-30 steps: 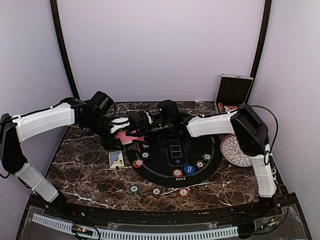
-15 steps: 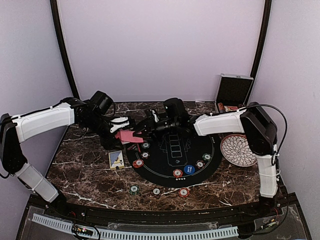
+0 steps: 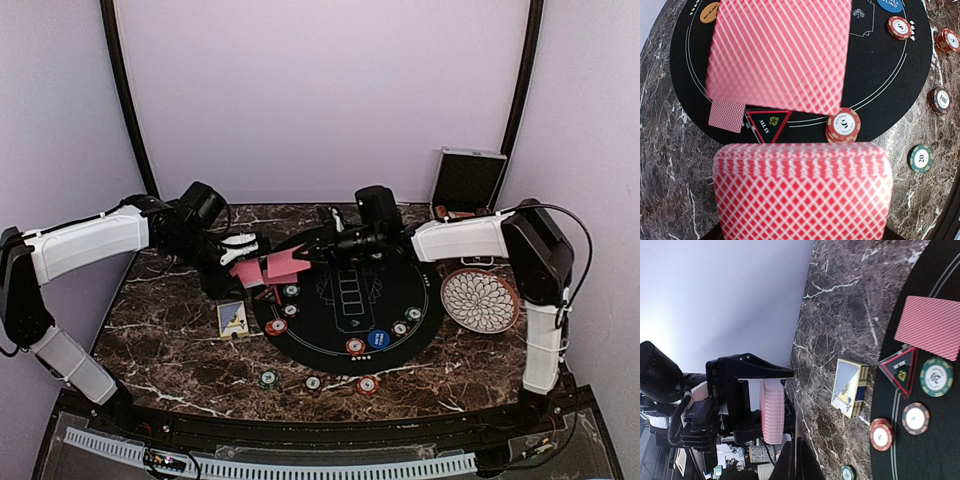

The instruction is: Distribute texas hold em gaming equipment

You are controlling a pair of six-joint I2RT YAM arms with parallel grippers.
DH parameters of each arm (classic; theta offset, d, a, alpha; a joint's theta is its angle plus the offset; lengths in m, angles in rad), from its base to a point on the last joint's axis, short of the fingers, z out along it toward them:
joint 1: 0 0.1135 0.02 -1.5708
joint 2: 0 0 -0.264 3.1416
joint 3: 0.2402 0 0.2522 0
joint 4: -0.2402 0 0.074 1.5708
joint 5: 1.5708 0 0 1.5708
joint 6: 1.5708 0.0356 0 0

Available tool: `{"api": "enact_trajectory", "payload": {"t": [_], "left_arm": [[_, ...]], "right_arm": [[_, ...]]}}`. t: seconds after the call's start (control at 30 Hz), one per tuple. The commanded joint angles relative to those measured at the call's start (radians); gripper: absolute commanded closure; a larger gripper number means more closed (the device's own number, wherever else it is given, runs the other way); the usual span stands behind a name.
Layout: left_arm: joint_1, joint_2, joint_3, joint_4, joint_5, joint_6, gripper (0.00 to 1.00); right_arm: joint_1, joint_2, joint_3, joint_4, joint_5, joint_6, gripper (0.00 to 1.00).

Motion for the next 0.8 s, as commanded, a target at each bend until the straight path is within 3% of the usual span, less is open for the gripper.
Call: {"api": "enact_trajectory", "payload": {"t": [0.0,0.2,0.43,0.77], "left_arm": [[0.001,-0.03,0.007,0.014,0.004,0.003,0.88],[0.001,-0.029,0.005,0.001,0.005,0.003,0.88],[0.001,-0.029,0.011,-0.01,0.01,-0.001,0.88],[0.001,-0.032,0.008,-0.021,0.017,-0.005,0.89]], "right_arm": [[-0.069,-0.051,-0.035,0.005,-0.022,-0.03,1.0],[-0.18,-0.029,-0.021,-0.074,-0.028,-0.095,1.0],[-0.318,0.096,0.119,-0.243,0.029,-0.221,1.0],[-0.401,0.265,0.307,-0.337,0.091,-0.26,1.0]]}}
